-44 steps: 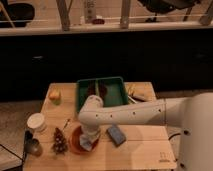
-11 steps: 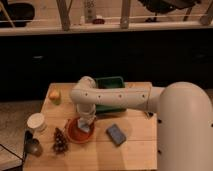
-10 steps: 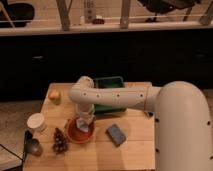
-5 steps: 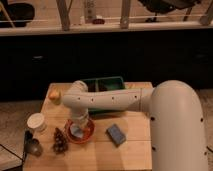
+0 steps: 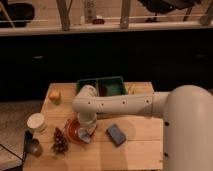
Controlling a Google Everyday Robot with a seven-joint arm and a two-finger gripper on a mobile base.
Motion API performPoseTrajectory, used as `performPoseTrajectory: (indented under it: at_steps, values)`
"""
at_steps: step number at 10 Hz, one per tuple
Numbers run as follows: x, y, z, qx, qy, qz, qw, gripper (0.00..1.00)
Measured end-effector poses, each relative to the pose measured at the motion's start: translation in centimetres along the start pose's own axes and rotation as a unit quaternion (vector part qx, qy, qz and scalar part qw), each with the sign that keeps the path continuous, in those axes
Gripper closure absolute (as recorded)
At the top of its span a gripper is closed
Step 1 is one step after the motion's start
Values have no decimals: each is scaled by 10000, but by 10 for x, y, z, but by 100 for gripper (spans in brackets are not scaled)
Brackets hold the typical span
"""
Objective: Wipe red bowl with towel
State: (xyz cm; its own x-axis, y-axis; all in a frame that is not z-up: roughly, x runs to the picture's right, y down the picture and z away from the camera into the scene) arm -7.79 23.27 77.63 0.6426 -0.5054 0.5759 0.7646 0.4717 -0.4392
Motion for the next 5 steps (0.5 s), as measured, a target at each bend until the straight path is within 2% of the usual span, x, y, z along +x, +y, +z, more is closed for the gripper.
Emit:
performPoseTrajectory:
  at_steps: [2, 5]
  values:
    - [20, 5, -10, 79, 82, 218, 9997, 98]
    - [36, -12, -17, 132, 151, 227, 9995, 98]
